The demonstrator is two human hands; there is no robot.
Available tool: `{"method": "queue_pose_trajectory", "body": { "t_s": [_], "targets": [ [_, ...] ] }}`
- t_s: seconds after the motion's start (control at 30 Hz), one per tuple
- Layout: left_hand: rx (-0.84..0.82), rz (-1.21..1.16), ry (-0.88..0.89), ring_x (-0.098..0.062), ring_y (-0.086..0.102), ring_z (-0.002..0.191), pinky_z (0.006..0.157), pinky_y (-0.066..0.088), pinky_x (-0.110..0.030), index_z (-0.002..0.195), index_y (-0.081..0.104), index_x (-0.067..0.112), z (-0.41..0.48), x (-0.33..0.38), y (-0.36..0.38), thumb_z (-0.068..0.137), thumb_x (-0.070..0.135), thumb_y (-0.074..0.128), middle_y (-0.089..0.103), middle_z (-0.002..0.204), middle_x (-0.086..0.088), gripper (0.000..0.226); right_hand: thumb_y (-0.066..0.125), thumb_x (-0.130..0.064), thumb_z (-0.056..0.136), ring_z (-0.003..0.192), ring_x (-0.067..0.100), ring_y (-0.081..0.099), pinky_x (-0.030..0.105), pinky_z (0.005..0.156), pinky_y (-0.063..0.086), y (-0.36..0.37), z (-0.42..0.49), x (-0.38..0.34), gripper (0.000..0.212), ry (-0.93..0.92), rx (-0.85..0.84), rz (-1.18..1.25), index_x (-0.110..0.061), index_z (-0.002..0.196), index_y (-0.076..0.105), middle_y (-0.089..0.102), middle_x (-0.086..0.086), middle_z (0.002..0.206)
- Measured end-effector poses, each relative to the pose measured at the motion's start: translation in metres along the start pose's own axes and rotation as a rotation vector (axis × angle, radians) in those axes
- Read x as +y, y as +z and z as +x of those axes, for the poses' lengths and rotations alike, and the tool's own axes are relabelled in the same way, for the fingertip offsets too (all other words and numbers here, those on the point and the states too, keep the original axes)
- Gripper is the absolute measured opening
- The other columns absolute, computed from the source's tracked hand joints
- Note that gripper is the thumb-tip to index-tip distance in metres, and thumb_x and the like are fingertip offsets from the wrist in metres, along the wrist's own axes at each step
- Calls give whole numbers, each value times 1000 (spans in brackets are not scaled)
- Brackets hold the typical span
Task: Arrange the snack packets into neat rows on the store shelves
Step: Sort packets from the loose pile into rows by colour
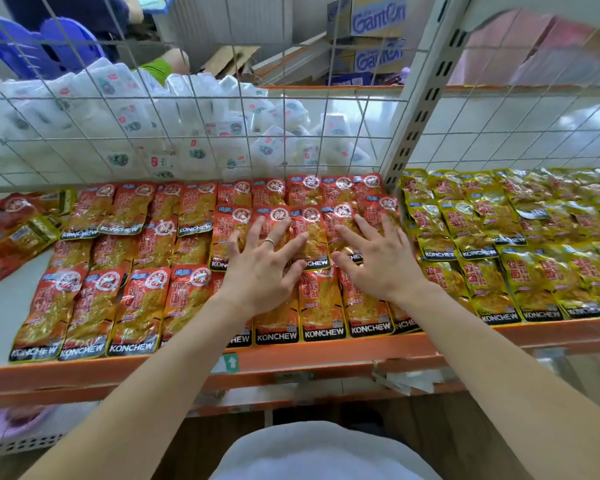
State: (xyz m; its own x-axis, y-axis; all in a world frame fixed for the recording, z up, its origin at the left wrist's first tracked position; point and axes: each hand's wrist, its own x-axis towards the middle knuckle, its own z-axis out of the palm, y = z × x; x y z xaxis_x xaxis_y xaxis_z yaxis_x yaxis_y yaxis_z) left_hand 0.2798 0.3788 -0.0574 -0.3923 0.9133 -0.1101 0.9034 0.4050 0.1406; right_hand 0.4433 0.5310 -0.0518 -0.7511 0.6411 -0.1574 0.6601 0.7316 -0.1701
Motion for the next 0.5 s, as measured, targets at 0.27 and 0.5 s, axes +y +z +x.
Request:
{"method": "queue_pose_trajectory", "body": {
  "t_s": [0.27,0.5],
  "targets": [
    [5,-21,-12,-25,-5,154,118,0,-60,154,15,51,1,0,1,102,56,28,5,168,10,54,36,-66,96,154,26,3,48,123,4,5,-8,3,63,-75,48,36,-47,154,20,14,-4,166],
    [4,-26,-52,-23,-6,154,118,-2,-59,156,13,47,-1,8,-4,104,54,26,1,168,12,54,32,-69,96,153,31,9,51,122,13,-3,-9,4,64,-79,53,-1,-45,155,20,14,-1,167]
  ]
}}
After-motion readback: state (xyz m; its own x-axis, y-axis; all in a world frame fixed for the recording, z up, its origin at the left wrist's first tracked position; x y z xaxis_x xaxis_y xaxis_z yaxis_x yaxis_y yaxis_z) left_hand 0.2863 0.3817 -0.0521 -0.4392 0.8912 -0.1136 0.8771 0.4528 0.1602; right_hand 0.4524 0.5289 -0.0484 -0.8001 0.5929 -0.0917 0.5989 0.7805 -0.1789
